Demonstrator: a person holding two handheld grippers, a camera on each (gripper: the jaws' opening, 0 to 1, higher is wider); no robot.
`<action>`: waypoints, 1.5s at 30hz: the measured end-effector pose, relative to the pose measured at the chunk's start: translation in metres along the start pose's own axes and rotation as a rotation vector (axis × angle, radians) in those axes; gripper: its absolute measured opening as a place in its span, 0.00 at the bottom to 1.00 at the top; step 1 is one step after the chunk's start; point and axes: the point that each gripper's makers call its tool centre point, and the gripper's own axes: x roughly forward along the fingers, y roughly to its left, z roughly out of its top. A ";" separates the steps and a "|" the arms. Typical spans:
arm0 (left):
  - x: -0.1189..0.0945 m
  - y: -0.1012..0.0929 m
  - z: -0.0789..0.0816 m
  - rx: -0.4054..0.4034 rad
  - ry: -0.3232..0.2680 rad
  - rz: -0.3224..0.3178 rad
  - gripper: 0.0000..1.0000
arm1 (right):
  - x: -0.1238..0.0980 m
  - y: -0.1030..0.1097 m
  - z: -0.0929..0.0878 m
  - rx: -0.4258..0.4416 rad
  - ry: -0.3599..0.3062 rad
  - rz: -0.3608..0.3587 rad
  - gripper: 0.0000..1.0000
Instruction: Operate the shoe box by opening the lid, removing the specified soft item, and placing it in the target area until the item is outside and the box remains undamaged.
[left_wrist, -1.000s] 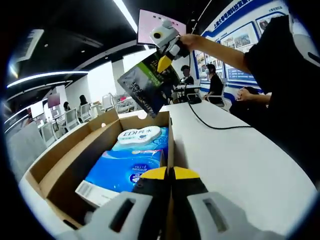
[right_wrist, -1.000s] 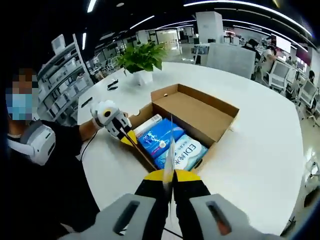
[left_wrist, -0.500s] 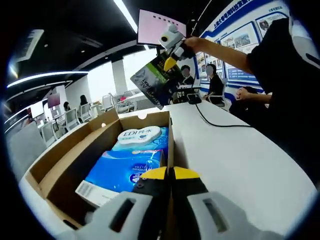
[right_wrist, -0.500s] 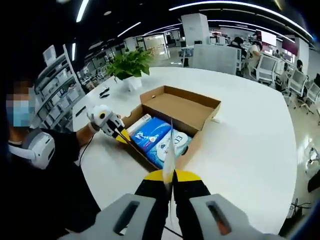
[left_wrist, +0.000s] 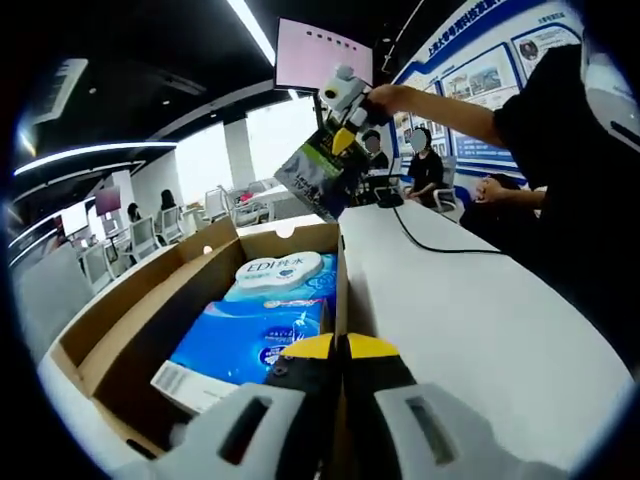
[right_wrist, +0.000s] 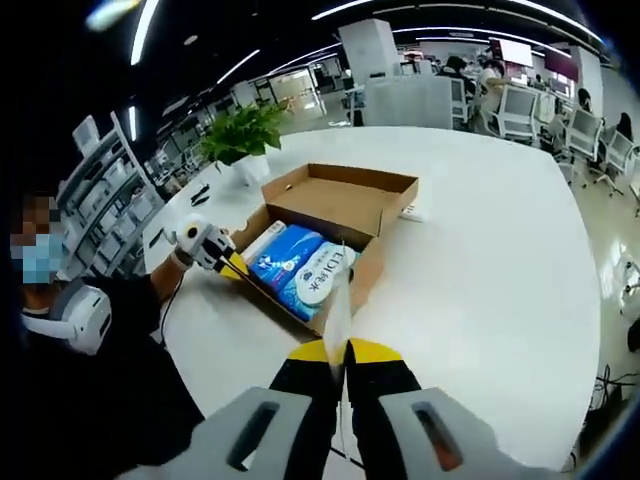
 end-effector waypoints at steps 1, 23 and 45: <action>0.000 0.000 0.000 0.000 0.000 0.000 0.02 | 0.002 -0.001 -0.001 0.005 0.002 0.003 0.00; 0.000 0.000 0.000 0.011 -0.001 0.005 0.02 | 0.042 -0.030 -0.033 0.126 0.164 0.053 0.00; 0.000 0.001 0.000 0.012 0.004 0.012 0.03 | 0.061 -0.088 -0.050 0.127 0.386 -0.101 0.00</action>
